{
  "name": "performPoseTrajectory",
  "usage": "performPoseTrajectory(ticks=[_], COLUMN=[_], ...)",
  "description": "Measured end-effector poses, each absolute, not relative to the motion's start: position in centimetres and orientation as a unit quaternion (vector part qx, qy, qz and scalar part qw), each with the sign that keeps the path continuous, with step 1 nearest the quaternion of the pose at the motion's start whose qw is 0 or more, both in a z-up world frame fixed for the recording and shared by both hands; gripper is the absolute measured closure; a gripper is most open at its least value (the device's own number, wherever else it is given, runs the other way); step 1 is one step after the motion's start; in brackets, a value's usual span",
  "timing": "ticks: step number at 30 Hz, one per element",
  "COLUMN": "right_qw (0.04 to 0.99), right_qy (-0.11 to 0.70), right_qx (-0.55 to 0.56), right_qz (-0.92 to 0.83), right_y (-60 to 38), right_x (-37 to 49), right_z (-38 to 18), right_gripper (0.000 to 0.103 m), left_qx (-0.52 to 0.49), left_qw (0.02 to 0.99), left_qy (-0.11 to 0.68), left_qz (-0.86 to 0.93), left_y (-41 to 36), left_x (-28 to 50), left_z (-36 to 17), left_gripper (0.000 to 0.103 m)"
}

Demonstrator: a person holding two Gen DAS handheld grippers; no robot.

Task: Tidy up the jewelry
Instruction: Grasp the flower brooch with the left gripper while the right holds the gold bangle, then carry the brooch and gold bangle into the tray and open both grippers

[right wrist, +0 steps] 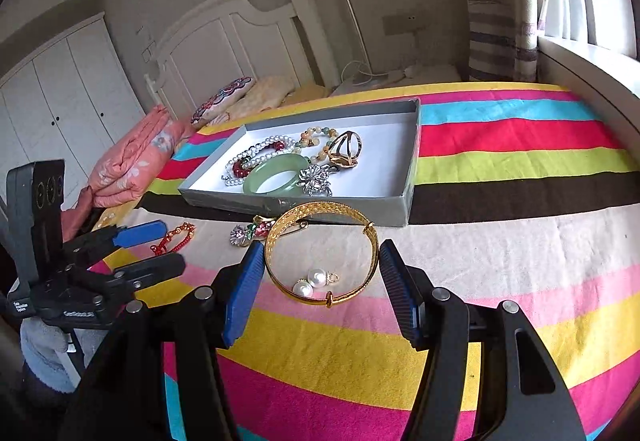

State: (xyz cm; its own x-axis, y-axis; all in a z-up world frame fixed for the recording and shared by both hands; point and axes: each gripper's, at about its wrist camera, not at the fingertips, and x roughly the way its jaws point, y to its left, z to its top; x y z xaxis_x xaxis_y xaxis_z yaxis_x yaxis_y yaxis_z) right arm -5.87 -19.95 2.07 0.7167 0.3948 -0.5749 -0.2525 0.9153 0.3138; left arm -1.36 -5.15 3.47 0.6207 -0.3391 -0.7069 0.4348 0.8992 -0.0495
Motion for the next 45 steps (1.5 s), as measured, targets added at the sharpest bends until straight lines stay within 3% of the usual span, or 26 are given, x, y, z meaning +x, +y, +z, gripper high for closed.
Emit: performPoseTrajectory(ticks=[3,10,12,28,45], right_qw=[0.921,0.919,0.919,0.921,0.926], right_qy=[0.328,0.326,0.325,0.321,0.309], right_qx=[0.114,0.119,0.121,0.122,0.127], right_qz=[0.178,0.187,0.188,0.185,0.178], right_y=[-20.3,-20.4,-20.5,-20.7,-20.9], right_x=[-6.2,-6.4,-6.4,-6.6,-7.2], right_z=[2.1,2.0,2.0,2.2,2.4], right_gripper=[0.045,0.045,0.045,0.045,0.045], left_qx=[0.096,0.131,0.134,0.169,0.119], left_qw=[0.882,0.864,0.864,0.871,0.899], left_qy=[0.402,0.422,0.420,0.389,0.326], left_qz=[-0.226,-0.241,-0.243,-0.250,-0.269], left_y=[-7.0,-8.4,-8.7,-9.3,-5.9], left_x=[0.7,2.6,2.6,-0.6,-4.8], left_z=[2.5,0.4,0.4,0.8,5.8], left_gripper=[0.047,0.062,0.076,0.079,0.079])
